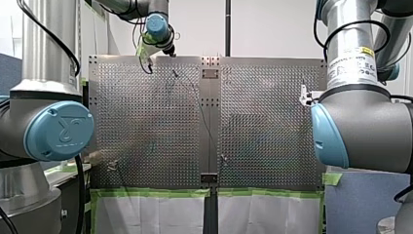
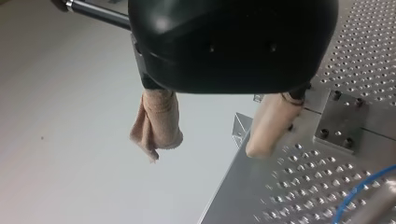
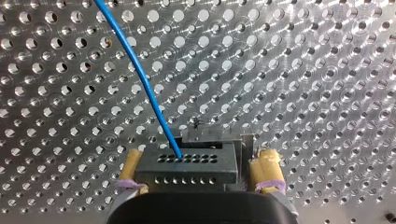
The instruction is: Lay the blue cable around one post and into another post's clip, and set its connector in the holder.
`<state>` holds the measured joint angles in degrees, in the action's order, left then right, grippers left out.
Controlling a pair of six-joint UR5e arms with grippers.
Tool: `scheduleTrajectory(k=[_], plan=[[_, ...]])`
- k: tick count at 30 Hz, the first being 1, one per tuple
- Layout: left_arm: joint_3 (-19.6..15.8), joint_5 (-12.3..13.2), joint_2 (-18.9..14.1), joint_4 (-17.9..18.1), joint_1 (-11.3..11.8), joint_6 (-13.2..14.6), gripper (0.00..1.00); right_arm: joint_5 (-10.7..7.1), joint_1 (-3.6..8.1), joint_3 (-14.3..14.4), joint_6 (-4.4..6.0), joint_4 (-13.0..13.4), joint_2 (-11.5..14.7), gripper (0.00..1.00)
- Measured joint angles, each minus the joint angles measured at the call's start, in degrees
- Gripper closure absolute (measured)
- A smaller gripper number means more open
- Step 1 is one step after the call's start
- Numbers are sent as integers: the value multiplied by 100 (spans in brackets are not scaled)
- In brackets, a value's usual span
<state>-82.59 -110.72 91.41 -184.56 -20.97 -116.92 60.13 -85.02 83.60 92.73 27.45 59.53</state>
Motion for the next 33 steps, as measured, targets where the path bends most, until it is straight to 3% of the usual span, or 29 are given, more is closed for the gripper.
scheduleTrajectory(k=[11,21,26,33], plan=[[541,-110,146,-541,-76,541,0,0,0,0,0,0,0,2],[1065,-540,194,-1071,-114,1070,0,0,0,0,0,0,0,2],[1088,-583,201,-1322,-131,1319,0,0,0,0,0,0,0,2],[899,-450,303,-1657,-178,1656,0,0,0,0,0,0,0,2]])
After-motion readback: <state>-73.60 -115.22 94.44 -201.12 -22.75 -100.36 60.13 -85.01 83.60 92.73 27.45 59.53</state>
